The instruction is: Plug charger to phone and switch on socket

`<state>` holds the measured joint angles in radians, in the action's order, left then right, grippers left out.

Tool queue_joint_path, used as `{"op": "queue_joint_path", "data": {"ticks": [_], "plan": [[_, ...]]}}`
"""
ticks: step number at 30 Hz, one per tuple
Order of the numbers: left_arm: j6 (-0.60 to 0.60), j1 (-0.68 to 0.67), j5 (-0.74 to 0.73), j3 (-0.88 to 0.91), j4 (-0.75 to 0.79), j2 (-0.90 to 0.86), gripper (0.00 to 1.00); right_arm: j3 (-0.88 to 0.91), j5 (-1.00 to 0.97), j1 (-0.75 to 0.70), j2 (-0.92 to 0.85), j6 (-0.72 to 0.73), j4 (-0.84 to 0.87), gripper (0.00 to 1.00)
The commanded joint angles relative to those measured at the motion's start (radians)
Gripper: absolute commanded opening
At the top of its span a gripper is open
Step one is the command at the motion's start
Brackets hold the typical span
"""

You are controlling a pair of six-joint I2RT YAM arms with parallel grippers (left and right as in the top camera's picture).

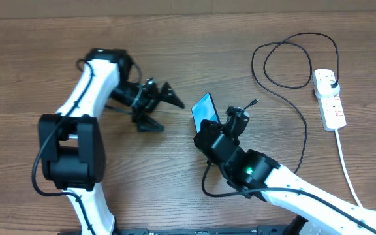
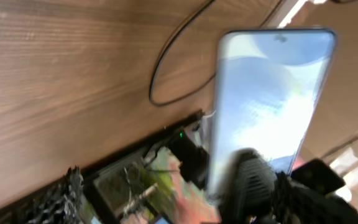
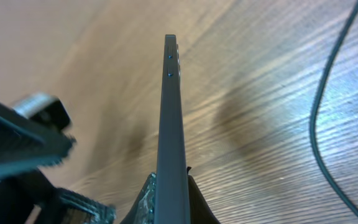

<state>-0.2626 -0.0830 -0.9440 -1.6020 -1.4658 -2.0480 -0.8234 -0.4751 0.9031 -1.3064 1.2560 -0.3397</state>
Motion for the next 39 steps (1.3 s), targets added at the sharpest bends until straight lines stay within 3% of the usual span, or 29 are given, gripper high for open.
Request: {"op": "queue_joint_path", "data": {"ticks": [1,6,8,12,18,24,30,34,37,39], "plan": [[0.247,0.082,-0.014,-0.022,-0.095,0.007,1.00,-0.006,-0.028,-0.002,0.092,-0.007,0.007,0.04],[0.468,0.194,-0.018,-0.022,-0.225,0.057,1.00,-0.006,-0.095,-0.002,0.180,-0.006,-0.051,0.04],[0.497,0.237,-0.015,-0.021,-0.225,0.106,1.00,-0.006,-0.120,-0.003,0.216,-0.002,-0.084,0.04],[0.536,0.297,-0.011,-0.021,-0.225,0.230,1.00,-0.006,-0.148,-0.007,0.272,0.011,-0.150,0.04],[0.544,0.372,0.062,-0.017,-0.225,0.483,1.00,-0.006,-0.153,-0.053,0.360,0.203,-0.354,0.04],[0.542,0.451,0.084,0.054,-0.183,0.776,0.99,-0.006,-0.151,-0.069,0.409,0.217,-0.442,0.04],[0.383,0.493,0.094,0.274,0.016,0.980,1.00,-0.002,-0.151,-0.069,0.406,0.223,-0.397,0.04],[0.140,0.493,0.084,0.490,0.218,1.017,0.99,0.002,-0.142,-0.069,0.389,0.299,-0.367,0.04],[-0.057,0.493,-0.036,0.653,0.370,0.986,0.99,0.002,-0.116,-0.069,0.366,0.345,-0.324,0.04],[-0.128,0.491,-0.147,0.735,0.469,0.953,1.00,0.002,-0.082,-0.069,0.345,0.353,-0.276,0.04]]}}
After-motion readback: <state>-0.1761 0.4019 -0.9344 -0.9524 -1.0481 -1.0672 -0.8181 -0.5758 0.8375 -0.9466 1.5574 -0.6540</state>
